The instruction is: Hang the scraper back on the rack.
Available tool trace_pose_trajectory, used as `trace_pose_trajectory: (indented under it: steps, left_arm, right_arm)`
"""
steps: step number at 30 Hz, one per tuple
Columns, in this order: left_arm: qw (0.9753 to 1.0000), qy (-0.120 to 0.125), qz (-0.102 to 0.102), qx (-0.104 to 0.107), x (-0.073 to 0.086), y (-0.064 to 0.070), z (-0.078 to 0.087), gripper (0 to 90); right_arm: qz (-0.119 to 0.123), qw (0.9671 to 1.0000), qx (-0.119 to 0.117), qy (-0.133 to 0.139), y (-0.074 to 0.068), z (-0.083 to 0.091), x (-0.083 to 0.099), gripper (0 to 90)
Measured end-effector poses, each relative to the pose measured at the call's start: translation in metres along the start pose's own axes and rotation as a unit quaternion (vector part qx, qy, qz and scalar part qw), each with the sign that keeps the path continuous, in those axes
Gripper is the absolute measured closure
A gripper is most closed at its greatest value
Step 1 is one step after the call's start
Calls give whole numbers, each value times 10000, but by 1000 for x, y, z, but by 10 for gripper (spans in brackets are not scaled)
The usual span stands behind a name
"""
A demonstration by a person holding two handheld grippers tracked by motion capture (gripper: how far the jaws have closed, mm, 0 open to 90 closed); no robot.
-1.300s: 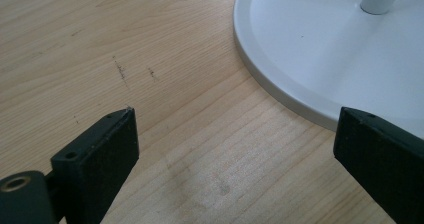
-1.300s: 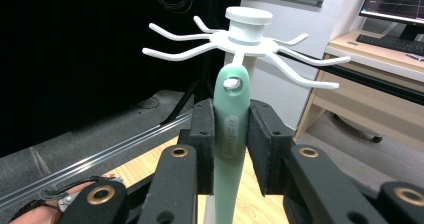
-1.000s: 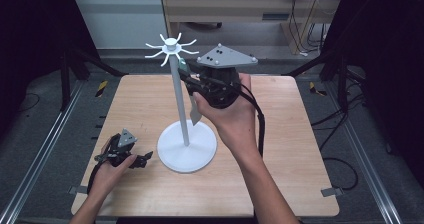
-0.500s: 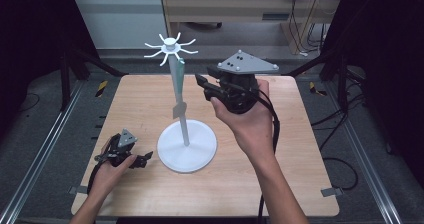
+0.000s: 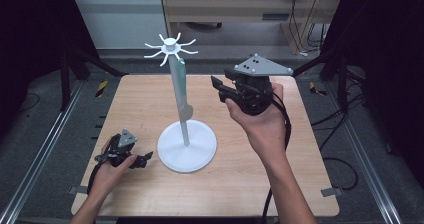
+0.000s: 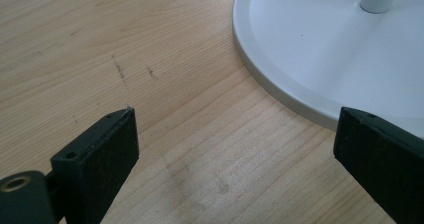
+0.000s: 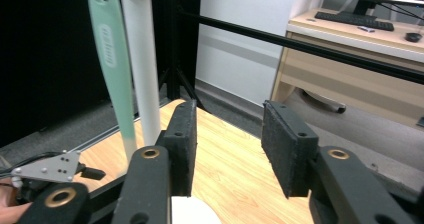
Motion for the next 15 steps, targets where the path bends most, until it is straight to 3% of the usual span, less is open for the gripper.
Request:
trace_pose_trajectory:
  steps: [9, 13, 15]
  left_arm:
    - [10000, -1, -8, 2, 0, 0, 0, 40]
    - [10000, -5, -19, 2, 0, 0, 0, 39]
    - [10000, -6, -19, 0, 0, 0, 0, 39]
  right_arm:
    - [-94, 9998, 124, -128, 9, 1, 13, 444]
    - [-180, 9995, 166, -206, 12, 0, 22, 337]
    - [-209, 9990, 308, -240, 15, 0, 27, 283]
Point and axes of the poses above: each handheld gripper's, and its own axes: z roughly backward along the jaws, x roughly out of its underside, y roughly to its right, the point moved 5 cm from there along -z, roughly forward along the jaws, and after that the axes turned 14 degrees about z, right-handed, at the moved point
